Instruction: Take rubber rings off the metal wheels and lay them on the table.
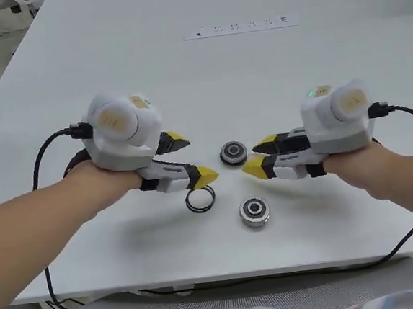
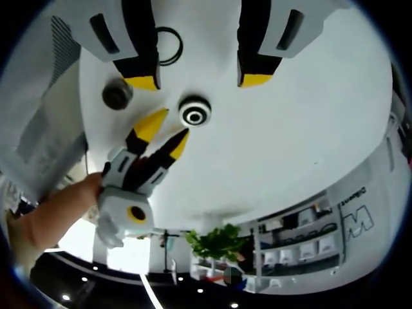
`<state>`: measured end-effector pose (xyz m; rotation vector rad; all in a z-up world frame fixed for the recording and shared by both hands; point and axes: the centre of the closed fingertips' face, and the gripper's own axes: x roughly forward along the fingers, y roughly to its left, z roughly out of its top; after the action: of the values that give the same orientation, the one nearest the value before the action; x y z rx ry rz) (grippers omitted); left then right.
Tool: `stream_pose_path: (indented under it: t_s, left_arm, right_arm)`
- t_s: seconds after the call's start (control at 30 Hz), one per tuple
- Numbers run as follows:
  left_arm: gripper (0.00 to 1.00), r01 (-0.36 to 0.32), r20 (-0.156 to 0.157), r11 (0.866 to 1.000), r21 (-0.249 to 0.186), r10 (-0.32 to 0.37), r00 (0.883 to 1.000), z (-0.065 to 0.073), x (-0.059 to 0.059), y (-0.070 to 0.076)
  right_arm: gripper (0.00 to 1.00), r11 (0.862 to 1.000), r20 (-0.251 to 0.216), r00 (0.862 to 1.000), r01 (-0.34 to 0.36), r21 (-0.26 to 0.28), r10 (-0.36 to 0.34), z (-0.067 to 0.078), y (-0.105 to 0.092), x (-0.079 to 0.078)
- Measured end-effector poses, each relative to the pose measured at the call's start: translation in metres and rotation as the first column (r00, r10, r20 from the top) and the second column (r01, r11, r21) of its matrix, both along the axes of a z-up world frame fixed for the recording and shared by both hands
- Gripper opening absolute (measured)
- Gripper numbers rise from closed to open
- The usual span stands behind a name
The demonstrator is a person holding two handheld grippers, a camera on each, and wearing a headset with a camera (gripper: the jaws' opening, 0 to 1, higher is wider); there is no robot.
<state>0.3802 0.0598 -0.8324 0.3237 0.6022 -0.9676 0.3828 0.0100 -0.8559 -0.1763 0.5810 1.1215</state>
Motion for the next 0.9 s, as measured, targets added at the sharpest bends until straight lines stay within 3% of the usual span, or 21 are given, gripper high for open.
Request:
stream_pose_path:
  t_s: [0.23,0.5,0.9]
  left_arm:
    - [0.45,0.006,-0.005,1.000,-0.020,-0.006,1.000,0.000,0.008,-0.014]
    - [0.37,0.047,-0.005,0.999,-0.015,-0.047,0.999,-0.001,0.011,-0.033]
    - [0.27,0.068,-0.016,0.998,-0.001,-0.068,0.998,-0.009,0.014,-0.047]
  right_arm:
    - [0.27,1.000,0.007,1.000,0.000,0.002,0.000,0.001,0.001,0.002]
    - [0.27,1.000,0.011,1.000,0.006,0.007,-0.006,0.003,0.000,0.004]
    - [0.27,1.000,0.008,1.000,0.014,0.009,-0.014,0.001,-0.003,0.004]
